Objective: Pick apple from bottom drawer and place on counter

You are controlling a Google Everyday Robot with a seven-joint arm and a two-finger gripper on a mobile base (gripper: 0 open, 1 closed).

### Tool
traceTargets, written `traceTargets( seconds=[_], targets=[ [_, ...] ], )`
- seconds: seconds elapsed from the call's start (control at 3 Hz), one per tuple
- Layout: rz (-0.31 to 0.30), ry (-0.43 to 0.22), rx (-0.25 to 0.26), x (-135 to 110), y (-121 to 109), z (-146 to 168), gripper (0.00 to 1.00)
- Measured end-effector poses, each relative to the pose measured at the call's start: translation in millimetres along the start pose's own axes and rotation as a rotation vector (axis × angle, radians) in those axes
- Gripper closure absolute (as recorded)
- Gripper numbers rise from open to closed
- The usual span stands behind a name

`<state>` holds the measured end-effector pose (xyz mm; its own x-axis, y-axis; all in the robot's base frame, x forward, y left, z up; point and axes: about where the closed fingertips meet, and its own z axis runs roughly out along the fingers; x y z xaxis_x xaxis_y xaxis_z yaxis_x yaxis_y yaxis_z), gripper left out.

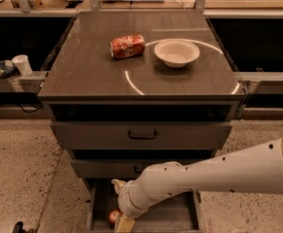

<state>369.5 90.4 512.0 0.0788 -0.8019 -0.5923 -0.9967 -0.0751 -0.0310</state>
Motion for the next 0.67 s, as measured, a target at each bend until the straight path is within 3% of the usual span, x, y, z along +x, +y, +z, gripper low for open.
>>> traceTargets(
  seconds=[0.33,0.67],
  targets=[
    [0.020,-0.018,-0.023,8,6,14,0.00],
    [-0.024,-0.067,-0.088,6,1,26,0.00]
  ],
)
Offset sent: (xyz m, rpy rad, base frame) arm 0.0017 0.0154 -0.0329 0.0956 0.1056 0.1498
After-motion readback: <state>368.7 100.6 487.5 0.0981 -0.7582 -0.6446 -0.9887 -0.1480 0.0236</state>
